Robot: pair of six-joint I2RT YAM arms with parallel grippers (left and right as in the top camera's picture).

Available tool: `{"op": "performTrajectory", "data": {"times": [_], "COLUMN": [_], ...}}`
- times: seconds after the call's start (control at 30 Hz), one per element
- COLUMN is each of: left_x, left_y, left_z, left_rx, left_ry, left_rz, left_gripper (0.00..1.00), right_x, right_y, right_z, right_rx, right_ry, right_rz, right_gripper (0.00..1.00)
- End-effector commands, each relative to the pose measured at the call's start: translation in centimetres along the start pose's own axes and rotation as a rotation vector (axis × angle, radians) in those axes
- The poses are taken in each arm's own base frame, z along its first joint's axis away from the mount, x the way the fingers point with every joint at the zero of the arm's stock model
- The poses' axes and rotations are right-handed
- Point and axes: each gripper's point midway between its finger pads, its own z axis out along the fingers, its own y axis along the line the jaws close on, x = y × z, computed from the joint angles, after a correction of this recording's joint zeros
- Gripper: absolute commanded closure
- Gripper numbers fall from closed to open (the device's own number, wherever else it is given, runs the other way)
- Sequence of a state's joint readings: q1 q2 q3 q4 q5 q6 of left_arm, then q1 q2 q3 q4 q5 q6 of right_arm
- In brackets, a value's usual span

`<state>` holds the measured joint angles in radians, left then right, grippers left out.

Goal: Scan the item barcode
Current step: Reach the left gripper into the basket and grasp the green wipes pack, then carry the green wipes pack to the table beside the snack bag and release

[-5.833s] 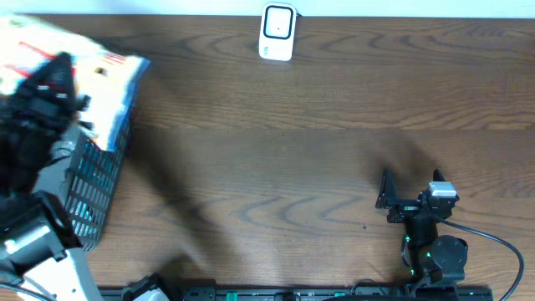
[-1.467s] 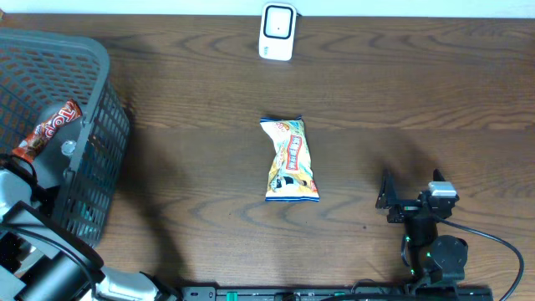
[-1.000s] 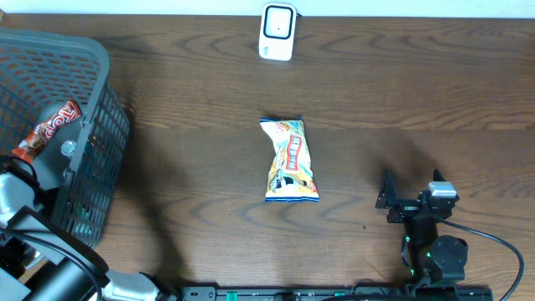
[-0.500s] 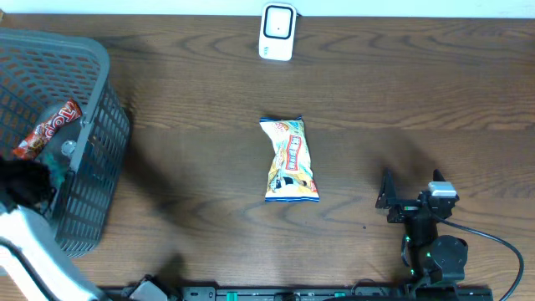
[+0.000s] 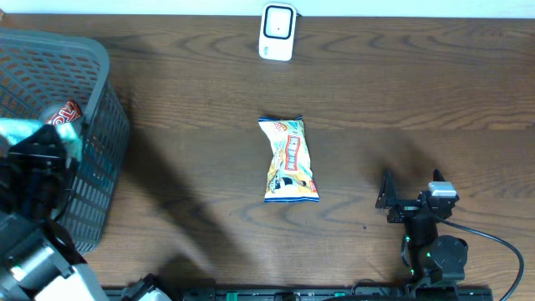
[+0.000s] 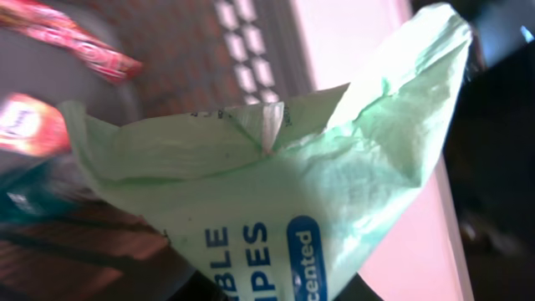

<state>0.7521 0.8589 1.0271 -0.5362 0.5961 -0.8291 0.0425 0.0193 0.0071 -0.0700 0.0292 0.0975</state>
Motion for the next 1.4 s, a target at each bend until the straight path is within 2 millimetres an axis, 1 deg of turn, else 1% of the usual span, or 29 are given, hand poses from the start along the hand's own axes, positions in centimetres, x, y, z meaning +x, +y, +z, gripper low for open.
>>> {"op": "performTrajectory", "data": {"times": [0.0, 0.1, 0.17, 0.2, 0.3, 0.4, 0.5, 0.53, 0.57, 0.73, 0.9, 1.13, 1.27, 1.37], "left_x": [2.8, 4.4, 5.5, 6.2, 8.1, 10.4, 12.8, 13.7, 14.2, 17.5, 22.3, 27.5, 29.8, 31.3], "left_y": [-4.0, -5.9, -6.7, -7.1, -7.9, -8.5, -8.3, -7.8, -7.5, -4.4, -2.5, 1.1, 3.0, 4.7], "left_z": [-0.9, -1.1, -1.1, -1.1, -1.2, -1.3, -1.2, -0.9, -0.7, 1.2, 3.0, 6.1, 7.5, 8.7], "left_rx": [0.138, 0.206, 0.238, 0.253, 0.289, 0.324, 0.32, 0.295, 0.275, 0.098, 0.004, -0.149, -0.206, -0.259], "left_ry": [0.074, 0.116, 0.148, 0.17, 0.227, 0.299, 0.374, 0.399, 0.407, 0.47, 0.586, 0.694, 0.754, 0.795], "left_rz": [0.114, 0.171, 0.201, 0.217, 0.273, 0.332, 0.378, 0.4, 0.413, 0.501, 0.611, 0.734, 0.765, 0.782], "left_gripper": [0.88, 0.88, 0.89, 0.92, 0.92, 0.92, 0.92, 0.92, 0.92, 0.92, 0.92, 0.92, 0.92, 0.92], "right_x": [0.1, 0.1, 0.1, 0.1, 0.1, 0.1, 0.1, 0.1, 0.1, 0.1, 0.1, 0.1, 0.1, 0.1], "right_y": [0.0, 0.0, 0.0, 0.0, 0.0, 0.0, 0.0, 0.0, 0.0, 0.0, 0.0, 0.0, 0.0, 0.0], "right_z": [0.0, 0.0, 0.0, 0.0, 0.0, 0.0, 0.0, 0.0, 0.0, 0.0, 0.0, 0.0, 0.0, 0.0], "right_rx": [0.001, 0.001, 0.001, 0.001, 0.001, 0.001, 0.001, 0.001, 0.001, 0.001, 0.001, 0.001, 0.001, 0.001], "right_ry": [0.004, 0.004, 0.004, 0.004, 0.004, 0.004, 0.004, 0.003, 0.004, 0.004, 0.004, 0.004, 0.004, 0.004], "right_rz": [-0.009, -0.009, -0.009, -0.009, -0.009, -0.009, -0.009, -0.009, -0.009, -0.009, -0.009, -0.009, -0.009, -0.009], "right_gripper": [0.01, 0.01, 0.01, 0.01, 0.01, 0.01, 0.01, 0.01, 0.01, 0.01, 0.01, 0.01, 0.01, 0.01]}}
